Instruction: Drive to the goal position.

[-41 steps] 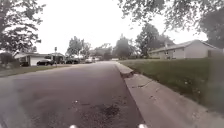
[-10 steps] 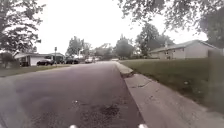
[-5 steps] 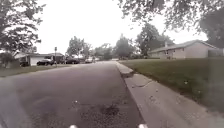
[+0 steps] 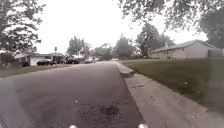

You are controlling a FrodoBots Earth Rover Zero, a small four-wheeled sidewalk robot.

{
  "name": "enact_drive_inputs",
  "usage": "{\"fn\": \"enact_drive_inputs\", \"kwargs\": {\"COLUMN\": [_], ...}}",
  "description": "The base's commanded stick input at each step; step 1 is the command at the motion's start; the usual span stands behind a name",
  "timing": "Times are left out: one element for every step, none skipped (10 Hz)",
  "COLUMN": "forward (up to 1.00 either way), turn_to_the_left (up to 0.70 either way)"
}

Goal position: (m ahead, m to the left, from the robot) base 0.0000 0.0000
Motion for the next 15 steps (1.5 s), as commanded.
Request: {"fn": "enact_drive_inputs", "kwargs": {"forward": [0.07, 0.06, 0.07, 0.07, 0.07, 0.07, 0.07, 0.07, 0.07, 0.07, 0.07, 0.07, 0.07, 0.07, 0.07], "turn_to_the_left": [0.0, 0.0, 0.0, 0.0, 0.0, 0.0, 0.0, 0.0, 0.0, 0.0, 0.0, 0.0, 0.0, 0.0, 0.0]}}
